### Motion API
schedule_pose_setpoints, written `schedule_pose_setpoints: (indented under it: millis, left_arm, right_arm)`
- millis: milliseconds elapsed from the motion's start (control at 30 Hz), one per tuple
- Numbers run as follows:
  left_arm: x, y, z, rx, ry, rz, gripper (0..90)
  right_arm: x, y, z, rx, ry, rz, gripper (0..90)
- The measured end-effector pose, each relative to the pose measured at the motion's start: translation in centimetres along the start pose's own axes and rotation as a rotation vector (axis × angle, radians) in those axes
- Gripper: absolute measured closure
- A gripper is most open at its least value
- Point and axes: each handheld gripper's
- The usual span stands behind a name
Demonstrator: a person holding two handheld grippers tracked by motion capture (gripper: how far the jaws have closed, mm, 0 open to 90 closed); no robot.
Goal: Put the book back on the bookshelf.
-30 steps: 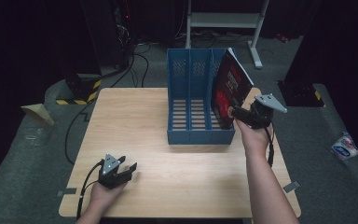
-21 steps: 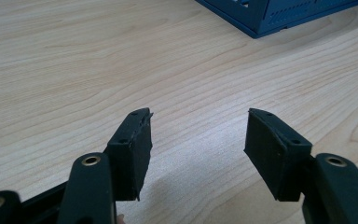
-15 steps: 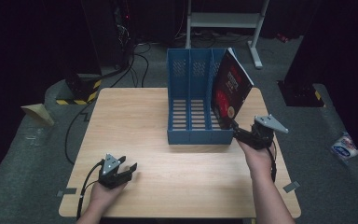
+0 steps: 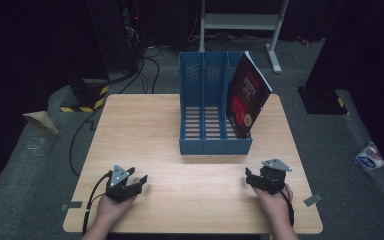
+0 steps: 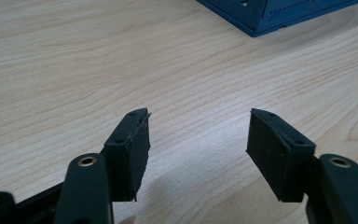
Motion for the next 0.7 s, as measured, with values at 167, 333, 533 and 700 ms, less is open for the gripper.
schedule_pose_setpoints:
  millis: [167,333,533,700]
  left_arm:
    - [0.1,0.4,0.3,0.007,-0.034,0.045,36.8]
    - [0.3,0.8,0.5,0.019,-0.061,0.097,34.7]
    - [0.4,0.7,0.8,0.018,-0.104,0.082,32.7]
    - [0.5,0.5,1.5,0.021,-0.175,0.024,28.4]
  right_arm:
    - [-0.9,-0.6,-0.1,-0.007,-0.064,-0.046,14.9]
    - [-0.9,-0.5,0.1,0.013,-0.086,0.005,14.5]
    - [-0.8,-0.6,0.1,0.002,-0.087,0.01,14.1]
    - [-0.8,-0.6,0.1,0.002,-0.086,0.01,14.3]
Point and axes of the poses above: each handheld gripper's, and its own axes: z roughly forward along the jaws, x roughly out of its top, y roughly to its right, and after that the axes turned 6 degrees about x, right-handed
